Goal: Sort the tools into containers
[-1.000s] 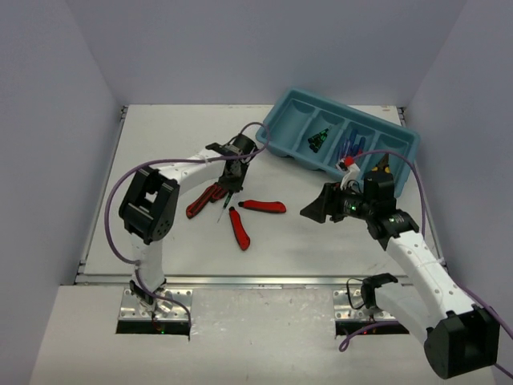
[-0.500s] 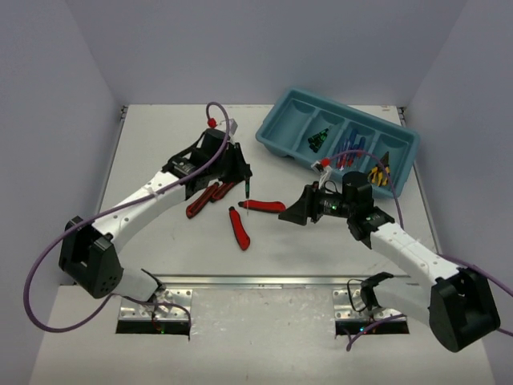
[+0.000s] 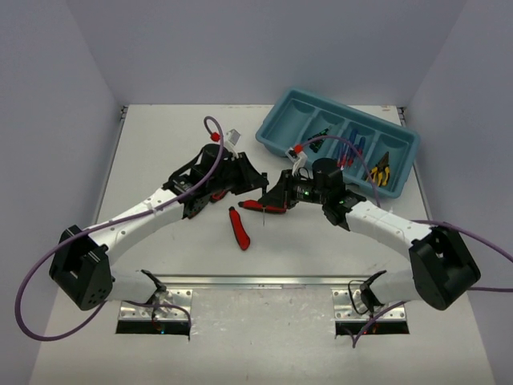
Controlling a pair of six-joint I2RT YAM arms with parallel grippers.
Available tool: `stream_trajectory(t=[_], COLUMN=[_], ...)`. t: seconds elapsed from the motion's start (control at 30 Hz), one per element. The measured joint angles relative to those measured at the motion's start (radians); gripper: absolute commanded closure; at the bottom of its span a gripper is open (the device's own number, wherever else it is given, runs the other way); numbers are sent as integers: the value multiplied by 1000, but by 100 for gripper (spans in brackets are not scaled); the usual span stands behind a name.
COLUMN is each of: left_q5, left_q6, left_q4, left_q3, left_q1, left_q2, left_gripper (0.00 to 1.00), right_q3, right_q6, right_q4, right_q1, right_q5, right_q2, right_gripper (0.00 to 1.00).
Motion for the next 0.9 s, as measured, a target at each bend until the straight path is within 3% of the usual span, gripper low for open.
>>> stream_trajectory(t=[0.1,0.13,0.17,0.2,0.23,0.43,0.63,0.83,0.87,0.9], left_q5=[-18,-21,-23,-25,-29,-154,-427,-538,-541,-543], left_q6=[6,6,6,6,7,24,82,101,104,107], left_q4=[2,2,2,2,3,-103,-311,-415,-423,-434], left_q3=[-6,-8,-9,-10,-11,17,57,38,22,2], left_q1=[1,1,1,1,1,-9,-18,-18,-18,-18], left_q2=[-4,-4,-4,-4,-5,-47,-209,-266,-267,-267], left_gripper=[99,76,39,11,0,0,0,0,0,0], right_q3=[7,9,12,16,21,85,301,581,637,699], right_q6=[12,14,16,17,17,12,-1,-45,-55,-66], right_q4=[-13,-19,-26,-33,-44,-168,-362,-537,-568,-604], right_q1=[-4,-1,1,2,3,-18,-245,-394,-409,-425], right_q5=[21,27,34,42,54,198,312,456,475,491], right_q2=[19,20,20,20,20,35,184,417,464,512], right_gripper=[100,100,100,100,100,100,100,100,98,89])
